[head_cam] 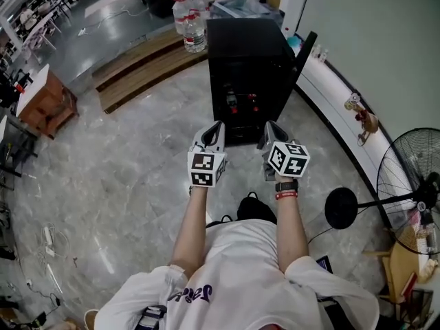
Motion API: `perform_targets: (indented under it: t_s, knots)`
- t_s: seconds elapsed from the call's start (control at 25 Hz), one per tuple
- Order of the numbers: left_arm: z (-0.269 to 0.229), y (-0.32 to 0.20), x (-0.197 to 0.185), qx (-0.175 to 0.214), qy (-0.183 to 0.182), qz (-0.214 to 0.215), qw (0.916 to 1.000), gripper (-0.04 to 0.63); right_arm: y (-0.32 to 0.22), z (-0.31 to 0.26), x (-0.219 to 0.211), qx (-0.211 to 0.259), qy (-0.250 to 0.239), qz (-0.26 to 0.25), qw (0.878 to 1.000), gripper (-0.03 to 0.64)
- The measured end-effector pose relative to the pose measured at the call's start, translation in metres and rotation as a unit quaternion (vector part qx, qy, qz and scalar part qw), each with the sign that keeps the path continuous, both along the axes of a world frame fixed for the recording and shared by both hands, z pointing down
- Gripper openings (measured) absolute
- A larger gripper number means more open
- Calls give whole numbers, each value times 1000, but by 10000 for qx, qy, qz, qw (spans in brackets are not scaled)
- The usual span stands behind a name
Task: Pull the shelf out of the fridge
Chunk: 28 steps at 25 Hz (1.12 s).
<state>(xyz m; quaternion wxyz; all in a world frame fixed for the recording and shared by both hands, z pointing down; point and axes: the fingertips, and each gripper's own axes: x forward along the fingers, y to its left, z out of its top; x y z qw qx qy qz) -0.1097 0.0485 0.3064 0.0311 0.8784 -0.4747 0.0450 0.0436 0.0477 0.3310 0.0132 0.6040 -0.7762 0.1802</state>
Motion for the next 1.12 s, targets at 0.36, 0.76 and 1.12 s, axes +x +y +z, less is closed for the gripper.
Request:
perform_targets:
  t_s: [0.36, 0.76, 1.12]
  knots:
    - [40, -61, 25, -233, 28, 13, 9997, 17, -61, 43, 20, -154, 107, 195, 9996, 15]
    - [64, -123, 51, -354, 20, 92, 9993, 17, -129, 81, 27, -300, -176, 19, 9994, 18]
    - [84, -174, 72, -466, 28, 191, 9987, 17, -185, 110, 42, -412, -349, 6, 9985, 14]
